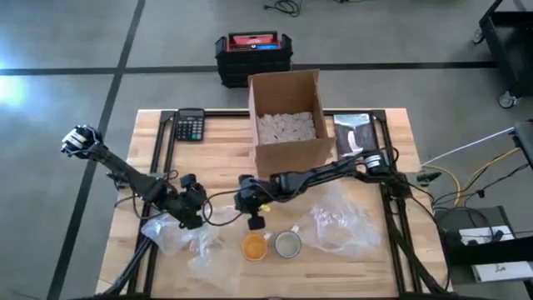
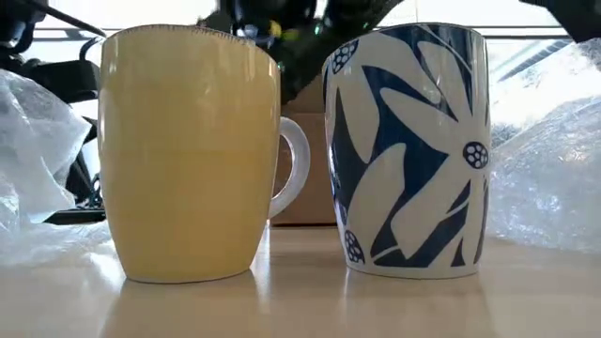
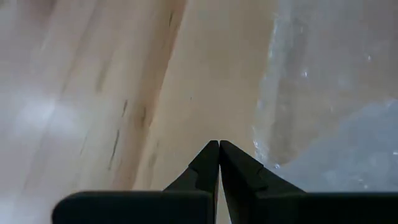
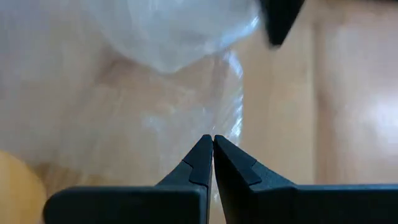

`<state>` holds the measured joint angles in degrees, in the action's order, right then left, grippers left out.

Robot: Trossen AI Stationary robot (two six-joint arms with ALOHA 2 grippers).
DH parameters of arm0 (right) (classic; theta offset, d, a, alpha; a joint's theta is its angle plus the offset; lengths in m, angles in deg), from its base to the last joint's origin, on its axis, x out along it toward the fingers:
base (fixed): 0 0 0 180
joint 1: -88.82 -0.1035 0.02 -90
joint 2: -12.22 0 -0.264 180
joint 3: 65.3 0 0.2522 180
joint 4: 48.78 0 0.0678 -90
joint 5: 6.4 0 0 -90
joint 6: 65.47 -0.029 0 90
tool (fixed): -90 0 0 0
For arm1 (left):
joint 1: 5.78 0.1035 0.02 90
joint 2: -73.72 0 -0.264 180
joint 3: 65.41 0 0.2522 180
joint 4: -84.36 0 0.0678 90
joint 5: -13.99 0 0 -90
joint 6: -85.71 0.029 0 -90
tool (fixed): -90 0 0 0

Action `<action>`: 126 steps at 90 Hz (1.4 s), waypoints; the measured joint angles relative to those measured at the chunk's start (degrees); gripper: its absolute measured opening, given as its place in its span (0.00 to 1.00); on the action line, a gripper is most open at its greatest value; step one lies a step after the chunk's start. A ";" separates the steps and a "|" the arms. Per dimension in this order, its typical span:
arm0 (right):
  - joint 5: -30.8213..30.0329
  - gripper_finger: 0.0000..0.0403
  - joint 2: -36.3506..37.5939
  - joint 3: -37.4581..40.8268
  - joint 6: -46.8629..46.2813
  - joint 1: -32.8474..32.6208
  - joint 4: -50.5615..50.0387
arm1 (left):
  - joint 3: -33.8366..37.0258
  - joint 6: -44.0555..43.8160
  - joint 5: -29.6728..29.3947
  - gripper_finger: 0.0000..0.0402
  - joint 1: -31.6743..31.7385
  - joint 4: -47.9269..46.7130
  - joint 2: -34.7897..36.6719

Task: Wrap mug
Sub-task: Prepare the left transparent bubble wrap

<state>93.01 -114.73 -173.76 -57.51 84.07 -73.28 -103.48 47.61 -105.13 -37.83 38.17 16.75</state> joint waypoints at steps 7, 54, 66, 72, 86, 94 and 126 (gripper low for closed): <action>1.09 0.00 -1.57 -0.51 -0.42 0.28 -0.02 | -0.53 0.02 -0.36 0.00 0.02 -0.08 0.07; -7.55 0.00 -2.58 -0.87 1.76 0.39 -17.72 | -13.57 1.05 -0.40 0.00 0.00 -16.41 0.17; -8.35 0.00 -1.81 -0.97 2.33 0.66 -24.23 | -16.37 0.74 -0.37 0.00 -0.01 -21.86 0.26; -9.78 0.00 -1.14 -0.87 2.58 0.77 -27.81 | -16.91 0.33 -0.36 0.00 -0.02 -23.68 0.44; -14.21 0.00 0.85 -0.52 3.09 1.61 -34.90 | -15.93 -2.03 2.94 0.00 -0.02 -24.63 0.55; -14.94 0.00 1.90 -0.45 2.69 2.24 -39.73 | -14.13 -4.23 6.78 0.00 -0.04 -24.69 0.48; -15.48 0.00 3.88 -0.37 2.47 2.25 -51.69 | -7.53 -9.40 11.27 0.00 -0.20 -24.08 0.42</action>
<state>77.53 -110.85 -174.13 -55.05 86.32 -124.97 -111.01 38.21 -93.87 -38.03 14.09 17.17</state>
